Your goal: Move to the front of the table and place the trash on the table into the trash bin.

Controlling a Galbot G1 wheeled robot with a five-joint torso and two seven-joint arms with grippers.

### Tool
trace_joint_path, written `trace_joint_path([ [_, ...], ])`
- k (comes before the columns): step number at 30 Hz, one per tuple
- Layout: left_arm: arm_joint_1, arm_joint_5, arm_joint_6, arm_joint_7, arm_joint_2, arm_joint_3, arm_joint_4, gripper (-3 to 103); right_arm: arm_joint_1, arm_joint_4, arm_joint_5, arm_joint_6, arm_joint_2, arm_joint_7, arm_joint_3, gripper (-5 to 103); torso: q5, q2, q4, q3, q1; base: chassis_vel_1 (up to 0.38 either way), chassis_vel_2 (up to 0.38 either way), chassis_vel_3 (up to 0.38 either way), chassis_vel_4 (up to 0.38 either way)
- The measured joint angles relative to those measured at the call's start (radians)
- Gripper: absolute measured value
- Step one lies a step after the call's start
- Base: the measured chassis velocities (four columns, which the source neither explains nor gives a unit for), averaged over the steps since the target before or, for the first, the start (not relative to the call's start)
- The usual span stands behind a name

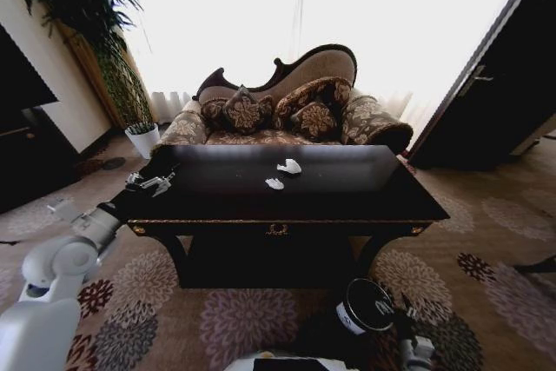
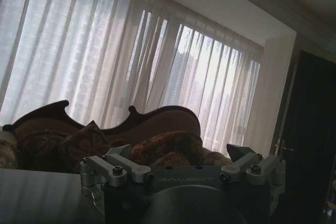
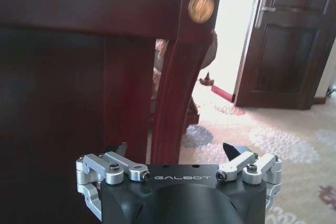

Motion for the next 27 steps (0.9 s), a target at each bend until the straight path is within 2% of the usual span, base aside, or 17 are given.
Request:
trace_joint_path([
  [4, -0.020, 0.000, 0.000, -0.001, 0.003, 0.008, 0.013, 100, -0.081, 0.081, -0.089, 0.049, -0.001, 0.016, 0.040, 100, 0.0004, 0.000, 0.0000, 0.000, 0.000, 0.000, 0.000, 0.000, 0.000],
  [9, -0.039, -0.003, 0.000, -0.004, 0.008, 0.016, 0.022, 100, -0.129, 0.156, -0.099, 0.059, 0.007, 0.065, 0.061, 100, 0.0004, 0.000, -0.0002, 0.000, 0.000, 0.000, 0.000, 0.000, 0.000],
  [11, -0.046, -0.003, 0.000, -0.005, 0.006, 0.022, 0.026, 100, -0.149, 0.214, -0.096, 0.078, 0.017, 0.081, 0.085, 100, 0.0003, 0.000, 0.0000, 0.000, 0.000, 0.000, 0.000, 0.000, 0.000],
  [13, -0.050, -0.004, 0.000, -0.005, 0.004, 0.027, 0.029, 100, -0.161, 0.258, -0.081, 0.113, 0.022, 0.060, 0.109, 100, 0.0003, 0.000, 0.0001, 0.000, 0.000, 0.000, 0.000, 0.000, 0.000],
  [18, -0.055, -0.005, 0.000, -0.005, 0.009, 0.030, 0.036, 100, -0.188, 0.342, -0.065, 0.145, 0.023, 0.029, 0.141, 100, 0.0003, 0.000, 0.0001, 0.000, 0.000, 0.000, 0.000, 0.000, 0.000],
  [27, -0.061, -0.006, -0.001, -0.006, 0.004, 0.036, 0.044, 100, -0.231, 0.564, 0.035, 0.125, 0.031, 0.044, 0.147, 100, 0.0003, 0.000, 0.0001, 0.000, 0.000, 0.000, 0.000, 0.000, 0.000],
])
